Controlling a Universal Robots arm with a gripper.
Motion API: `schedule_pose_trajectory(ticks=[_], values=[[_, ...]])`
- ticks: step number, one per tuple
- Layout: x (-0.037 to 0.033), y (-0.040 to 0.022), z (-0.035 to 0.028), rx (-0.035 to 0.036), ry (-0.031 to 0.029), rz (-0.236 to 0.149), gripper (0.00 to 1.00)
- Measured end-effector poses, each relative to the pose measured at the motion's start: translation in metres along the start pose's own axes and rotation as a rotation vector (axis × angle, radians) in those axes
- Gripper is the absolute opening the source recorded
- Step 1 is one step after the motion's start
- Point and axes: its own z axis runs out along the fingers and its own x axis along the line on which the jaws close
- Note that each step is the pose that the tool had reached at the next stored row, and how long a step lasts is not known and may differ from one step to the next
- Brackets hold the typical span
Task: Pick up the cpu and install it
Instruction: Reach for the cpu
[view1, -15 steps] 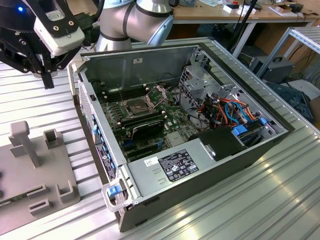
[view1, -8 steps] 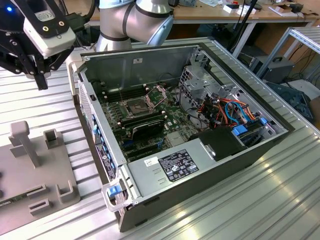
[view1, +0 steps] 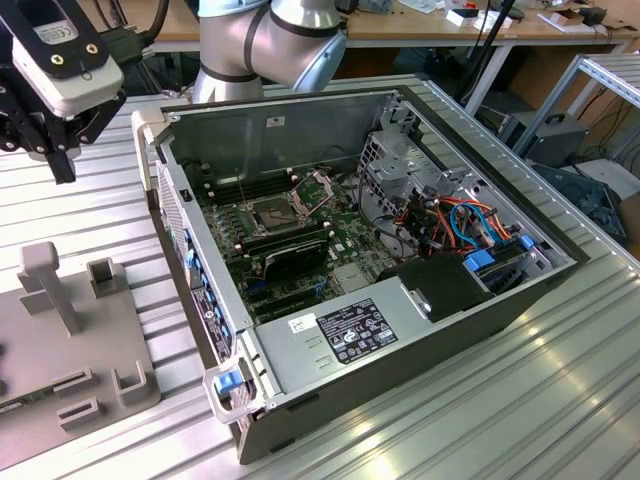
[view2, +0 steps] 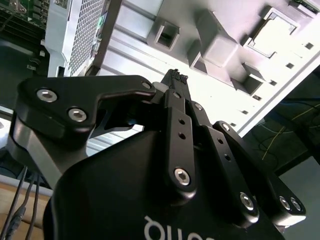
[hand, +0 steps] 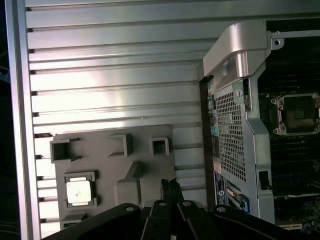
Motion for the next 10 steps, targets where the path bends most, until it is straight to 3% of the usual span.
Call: schedule_pose_trajectory(ticks=[10], values=[[0.0135,-0.001,-0.0001,0.0,0.0,0.0,0.11]])
